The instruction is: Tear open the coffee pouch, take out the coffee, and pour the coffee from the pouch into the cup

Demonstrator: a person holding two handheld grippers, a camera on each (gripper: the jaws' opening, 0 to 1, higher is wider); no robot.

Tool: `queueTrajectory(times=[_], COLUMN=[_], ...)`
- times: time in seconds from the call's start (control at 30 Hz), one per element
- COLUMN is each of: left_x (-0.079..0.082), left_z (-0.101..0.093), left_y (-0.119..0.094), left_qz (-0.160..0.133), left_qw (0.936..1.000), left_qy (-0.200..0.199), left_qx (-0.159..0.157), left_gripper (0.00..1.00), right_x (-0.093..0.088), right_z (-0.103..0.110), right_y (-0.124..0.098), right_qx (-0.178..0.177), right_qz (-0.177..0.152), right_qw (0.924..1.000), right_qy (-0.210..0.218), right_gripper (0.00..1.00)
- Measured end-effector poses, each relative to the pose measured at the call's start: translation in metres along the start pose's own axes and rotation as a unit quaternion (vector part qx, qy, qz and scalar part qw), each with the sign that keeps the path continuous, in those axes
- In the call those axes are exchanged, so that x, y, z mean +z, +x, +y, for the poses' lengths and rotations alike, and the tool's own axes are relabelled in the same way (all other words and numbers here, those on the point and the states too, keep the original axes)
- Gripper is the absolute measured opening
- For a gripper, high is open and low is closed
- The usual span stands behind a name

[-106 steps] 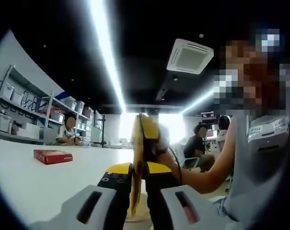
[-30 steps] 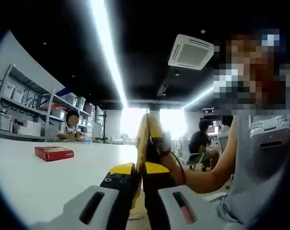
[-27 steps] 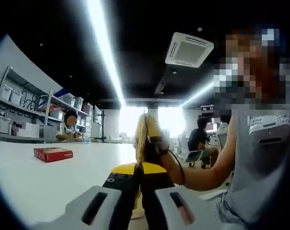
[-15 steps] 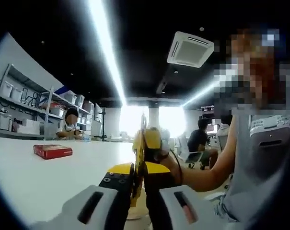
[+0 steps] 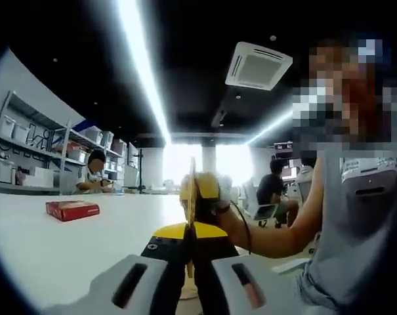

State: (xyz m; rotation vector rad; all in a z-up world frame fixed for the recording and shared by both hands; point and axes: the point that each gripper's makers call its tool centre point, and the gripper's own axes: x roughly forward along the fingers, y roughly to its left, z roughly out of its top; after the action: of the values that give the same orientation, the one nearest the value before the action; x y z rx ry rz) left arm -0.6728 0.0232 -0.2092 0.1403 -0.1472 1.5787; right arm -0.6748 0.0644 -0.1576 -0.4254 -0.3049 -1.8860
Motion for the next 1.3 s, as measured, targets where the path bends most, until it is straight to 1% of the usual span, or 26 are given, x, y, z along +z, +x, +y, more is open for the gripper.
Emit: queueTrajectory(times=[0.07, 0.1, 0.17, 0.2, 0.23, 0.3, 0.33, 0.37, 0.5, 0.57, 0.63, 0.7, 0.77, 0.8, 0.83, 0.9, 0.97, 1.03, 1.07, 1.1, 1.17, 1.2, 1.27, 1.3], left_x=[0.001, 0.003, 0.007, 0.008, 0.008, 0.006, 0.004, 0.004, 0.000, 0.000, -0.002, -0.002, -0.001, 0.000, 0.000, 0.003, 0.003, -0.001, -0.002, -0.003, -0.003, 0.000, 0.004, 0.004], left_z=[0.004, 0.004, 0.003, 0.002, 0.002, 0.002, 0.001, -0.001, -0.003, -0.004, -0.002, 0.000, -0.002, -0.002, -0.003, -0.001, -0.003, -0.003, -0.001, 0.002, 0.002, 0.001, -0.001, -0.001], left_y=[-0.001, -0.002, -0.003, -0.003, -0.003, -0.002, -0.001, -0.001, 0.001, 0.001, 0.002, 0.003, 0.005, 0.006, 0.008, 0.010, 0.010, 0.009, 0.008, 0.007, 0.006, 0.005, 0.004, 0.004], left_qz=[-0.004, -0.008, -0.018, -0.021, -0.021, -0.018, -0.014, -0.012, -0.003, -0.001, 0.003, 0.011, 0.024, 0.034, 0.044, 0.053, 0.059, 0.064, 0.066, 0.067, 0.060, 0.054, 0.039, 0.039], left_qw=[0.9998, 0.9997, 0.9995, 0.9994, 0.9995, 0.9997, 0.9999, 0.9999, 0.9999, 0.9999, 0.9999, 0.9999, 0.9996, 0.9992, 0.9988, 0.9983, 0.9981, 0.9979, 0.9978, 0.9978, 0.9981, 0.9984, 0.9992, 0.9992], left_qy=[-0.020, -0.020, -0.025, -0.026, -0.024, -0.016, -0.003, -0.002, 0.004, 0.007, 0.002, -0.001, 0.006, 0.015, 0.018, 0.025, 0.013, -0.003, -0.004, -0.004, -0.012, -0.015, -0.008, -0.007], left_qx=[0.007, 0.007, 0.005, 0.004, 0.004, 0.002, -0.002, -0.004, -0.010, -0.012, -0.013, -0.009, -0.012, -0.011, -0.013, -0.008, -0.012, -0.013, -0.009, -0.002, -0.004, -0.006, -0.007, -0.007], left_gripper=[0.11, 0.13, 0.14, 0.14, 0.12, 0.08, 0.06, 0.05, 0.04, 0.04, 0.04, 0.04, 0.04, 0.04, 0.04, 0.04, 0.06, 0.11, 0.14, 0.15, 0.15, 0.14, 0.07, 0.06], right_x=[0.001, 0.002, 0.006, 0.008, 0.008, 0.004, 0.003, 0.002, 0.000, -0.001, -0.003, -0.003, 0.000, 0.000, 0.001, 0.001, 0.001, -0.001, 0.001, 0.002, 0.001, 0.001, -0.001, -0.001], right_z=[0.001, 0.001, -0.001, -0.001, 0.000, -0.001, -0.003, -0.002, 0.000, 0.002, 0.005, 0.006, 0.006, 0.005, 0.007, 0.008, 0.011, 0.012, 0.013, 0.012, 0.011, 0.011, 0.010, 0.010], right_y=[0.000, 0.000, -0.002, -0.003, -0.004, -0.005, -0.006, -0.007, -0.010, -0.010, -0.010, -0.009, -0.009, -0.009, -0.009, -0.009, -0.009, -0.009, -0.010, -0.011, -0.012, -0.012, -0.014, -0.015], right_qx=[0.002, 0.001, 0.000, 0.002, 0.005, 0.005, 0.003, 0.003, 0.006, 0.014, 0.028, 0.027, 0.027, 0.024, 0.025, 0.021, 0.020, 0.017, 0.015, 0.015, 0.014, 0.013, 0.014, 0.013], right_qz=[-0.004, -0.011, -0.029, -0.041, -0.045, -0.046, -0.048, -0.049, -0.045, -0.032, -0.009, 0.011, 0.017, 0.021, 0.021, 0.024, 0.023, 0.021, 0.011, 0.007, 0.002, -0.002, -0.007, -0.013], right_qw=[1.0000, 0.9999, 0.9996, 0.9991, 0.9989, 0.9987, 0.9987, 0.9985, 0.9984, 0.9987, 0.9985, 0.9990, 0.9991, 0.9993, 0.9993, 0.9994, 0.9995, 0.9996, 0.9998, 0.9999, 0.9999, 0.9999, 0.9998, 0.9997], right_qy=[0.000, 0.000, 0.002, 0.009, 0.015, 0.019, 0.020, 0.024, 0.034, 0.037, 0.047, 0.032, 0.028, 0.018, 0.018, 0.011, 0.005, 0.001, 0.001, 0.002, 0.005, 0.008, 0.013, 0.014], right_gripper=[0.03, 0.02, 0.02, 0.02, 0.02, 0.02, 0.02, 0.02, 0.04, 0.11, 0.17, 0.16, 0.09, 0.05, 0.04, 0.03, 0.02, 0.02, 0.02, 0.02, 0.02, 0.02, 0.02, 0.02])
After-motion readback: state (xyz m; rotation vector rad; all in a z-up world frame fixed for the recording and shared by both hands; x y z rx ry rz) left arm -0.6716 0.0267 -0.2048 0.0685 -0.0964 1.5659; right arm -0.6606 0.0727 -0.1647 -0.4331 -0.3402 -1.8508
